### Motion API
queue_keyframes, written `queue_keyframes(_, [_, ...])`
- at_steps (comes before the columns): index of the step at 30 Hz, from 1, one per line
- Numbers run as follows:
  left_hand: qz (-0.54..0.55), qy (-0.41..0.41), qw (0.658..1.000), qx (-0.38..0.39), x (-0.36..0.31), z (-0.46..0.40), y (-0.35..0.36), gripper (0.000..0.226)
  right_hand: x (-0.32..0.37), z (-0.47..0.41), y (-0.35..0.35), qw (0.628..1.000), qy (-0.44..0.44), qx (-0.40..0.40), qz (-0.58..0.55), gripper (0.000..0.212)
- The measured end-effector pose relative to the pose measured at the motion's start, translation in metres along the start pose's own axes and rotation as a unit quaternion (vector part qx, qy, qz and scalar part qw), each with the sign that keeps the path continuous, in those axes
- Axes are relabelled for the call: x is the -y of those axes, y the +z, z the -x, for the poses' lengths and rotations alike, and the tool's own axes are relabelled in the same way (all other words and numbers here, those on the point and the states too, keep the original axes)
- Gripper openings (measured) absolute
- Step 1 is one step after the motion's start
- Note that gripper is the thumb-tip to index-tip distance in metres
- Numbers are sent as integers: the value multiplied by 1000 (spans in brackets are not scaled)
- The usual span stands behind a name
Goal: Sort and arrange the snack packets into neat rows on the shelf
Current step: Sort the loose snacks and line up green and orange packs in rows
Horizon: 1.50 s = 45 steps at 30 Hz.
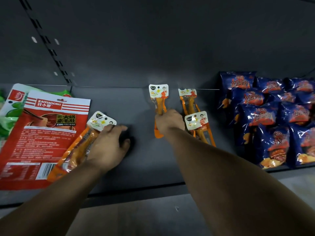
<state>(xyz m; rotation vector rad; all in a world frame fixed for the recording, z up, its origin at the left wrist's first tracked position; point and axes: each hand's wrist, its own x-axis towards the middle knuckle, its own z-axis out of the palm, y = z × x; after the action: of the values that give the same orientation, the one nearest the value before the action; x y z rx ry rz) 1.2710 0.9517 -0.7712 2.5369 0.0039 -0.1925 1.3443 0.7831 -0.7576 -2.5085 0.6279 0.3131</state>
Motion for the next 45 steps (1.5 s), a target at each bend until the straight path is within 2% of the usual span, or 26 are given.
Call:
queue_keyframes(6, [-5, 21, 1000, -17, -3, -6, 0, 42, -10, 6, 0, 983, -113, -95, 107, 49])
queue_keyframes(11, [5, 19, 999, -33, -4, -10, -3, 41, -16, 9, 3, 962, -192, -82, 173, 42])
queue_keyframes(20, [-28, 20, 998, -52, 11, -7, -12, 36, -11, 0, 6, 966, -165, -81, 181, 38])
queue_keyframes(30, [-32, 6, 989, -145, 21, -9, -23, 55, -7, 8, 7, 970, -147, -49, 186, 47])
queue_keyframes(34, [-32, -22, 989, -142, 20, -9, -23, 46, -7, 9, 8, 978, -134, -52, 154, 54])
queue_keyframes(39, [-57, -31, 988, -143, 27, -7, -27, 42, -6, -3, -3, 976, -123, -59, 171, 66])
queue_keyframes(45, [-102, -78, 982, -139, 43, -4, -33, 42, -6, -13, -10, 978, -98, -59, 173, 61])
